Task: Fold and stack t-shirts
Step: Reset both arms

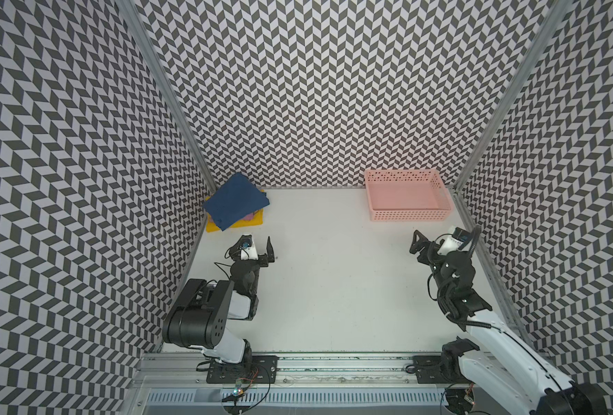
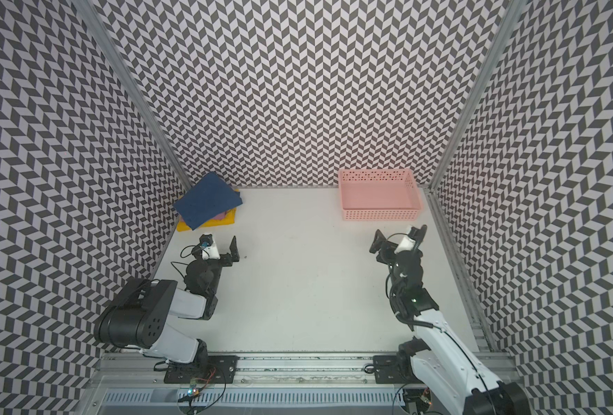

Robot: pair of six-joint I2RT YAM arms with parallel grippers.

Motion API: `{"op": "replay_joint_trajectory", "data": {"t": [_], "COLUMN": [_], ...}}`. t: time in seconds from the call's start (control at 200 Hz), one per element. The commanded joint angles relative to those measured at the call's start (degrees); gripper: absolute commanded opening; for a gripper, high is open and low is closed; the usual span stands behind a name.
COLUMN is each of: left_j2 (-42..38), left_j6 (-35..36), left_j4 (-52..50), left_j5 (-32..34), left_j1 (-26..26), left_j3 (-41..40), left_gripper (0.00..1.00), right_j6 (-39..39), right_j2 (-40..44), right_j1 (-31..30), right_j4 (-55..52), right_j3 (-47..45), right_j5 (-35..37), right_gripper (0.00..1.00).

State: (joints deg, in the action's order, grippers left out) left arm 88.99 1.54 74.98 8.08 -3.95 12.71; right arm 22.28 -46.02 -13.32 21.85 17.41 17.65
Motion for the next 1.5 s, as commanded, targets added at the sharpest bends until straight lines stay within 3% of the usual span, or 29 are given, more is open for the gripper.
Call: {"op": "replay_joint_trajectory", "data": {"t": [0.0, 0.155, 0.351, 0.556, 0.666, 0.771, 1.032, 1.142, 1.497], "left_j2": [0.24, 0.22, 0.43, 0.22, 0.21, 0.22, 0.2, 0.2, 0.08], "left_j6": [-1.04, -1.29, -1.4, -1.38, -1.39, -1.43, -1.52, -1.46, -1.54], "left_j4": [-0.63, -1.42, -0.67, -1.5, -1.46, -1.5, -1.5, -1.59, -1.94], "left_j5": [1.53, 0.93, 0.63, 0.38, 0.29, 0.27, 0.19, 0.19, 0.19], "left_j1": [0.55, 1.0, 1.14, 1.22, 1.29, 1.22, 1.33, 1.37, 1.33], "left_j3": [0.81, 1.09, 1.0, 1.09, 1.17, 1.23, 1.19, 1.18, 1.38], "left_gripper": [0.99, 0.99, 0.99, 0.99, 0.99, 0.99, 0.99, 0.99, 0.99], "right_j6": [-6.78, -13.84, -20.33, -26.58, -25.74, -26.84, -25.81, -24.37, -24.16], "right_j2": [2.6, -3.85, -14.23, -28.12, -36.1, -41.67, -44.06, -43.76, -43.63], "right_j1": [-0.04, -0.03, 0.89, 3.16, 3.6, 4.15, 7.53, 9.72, 9.96], "right_j4": [18.27, 20.74, 30.37, 46.81, 50.61, 62.27, 61.21, 55.21, 55.59], "right_j3": [-8.15, -7.74, -6.69, -7.53, -6.23, -8.66, -7.66, -5.24, -5.21], "right_j5": [6.6, 11.51, 12.01, 1.34, 2.09, -0.63, -9.89, -14.12, -14.22], "right_gripper": [0.99, 0.99, 0.99, 0.99, 0.99, 0.99, 0.99, 0.99, 0.99]}}
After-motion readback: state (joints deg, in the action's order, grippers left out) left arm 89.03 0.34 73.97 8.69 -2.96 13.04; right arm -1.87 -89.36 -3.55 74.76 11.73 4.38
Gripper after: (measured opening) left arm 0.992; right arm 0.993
